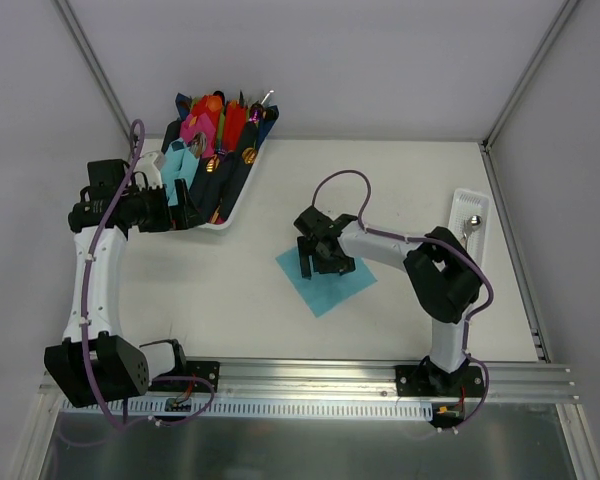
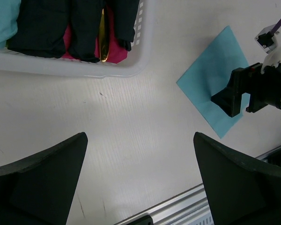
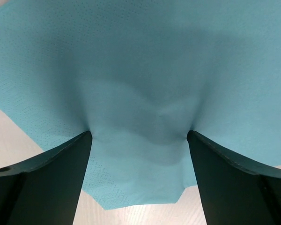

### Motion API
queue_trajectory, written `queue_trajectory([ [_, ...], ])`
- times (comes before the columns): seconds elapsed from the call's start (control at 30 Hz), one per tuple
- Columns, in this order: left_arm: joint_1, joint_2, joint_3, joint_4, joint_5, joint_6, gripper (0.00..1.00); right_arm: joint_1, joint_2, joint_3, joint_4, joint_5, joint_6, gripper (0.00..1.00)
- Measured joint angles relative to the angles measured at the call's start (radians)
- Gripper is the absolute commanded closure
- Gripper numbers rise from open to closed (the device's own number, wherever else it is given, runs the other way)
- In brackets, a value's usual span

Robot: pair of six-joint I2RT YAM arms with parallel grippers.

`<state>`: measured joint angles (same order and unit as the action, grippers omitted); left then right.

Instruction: Place the utensils on the paper napkin and roll it up

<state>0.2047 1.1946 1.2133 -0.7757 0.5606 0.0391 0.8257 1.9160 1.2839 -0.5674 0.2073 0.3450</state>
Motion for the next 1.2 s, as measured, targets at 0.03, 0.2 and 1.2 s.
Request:
queue_trajectory([
  [0.03, 0.0, 0.006, 0.0, 0.0, 0.01, 0.001, 0.01, 0.0, -0.004, -0.006, 0.003, -0.004, -0.014, 0.08],
  [0.2, 0.0, 0.032, 0.004, 0.0, 0.046, 0.006, 0.01, 0.001, -0.011, -0.015, 0.007, -0.023, -0.069, 0.07],
  [1.2, 0.0, -0.016, 0.137, -0.014, 0.102, 0.178, 0.01, -0.231, -0.57, 0.131, -0.185, -0.129, -0.185, 0.01],
])
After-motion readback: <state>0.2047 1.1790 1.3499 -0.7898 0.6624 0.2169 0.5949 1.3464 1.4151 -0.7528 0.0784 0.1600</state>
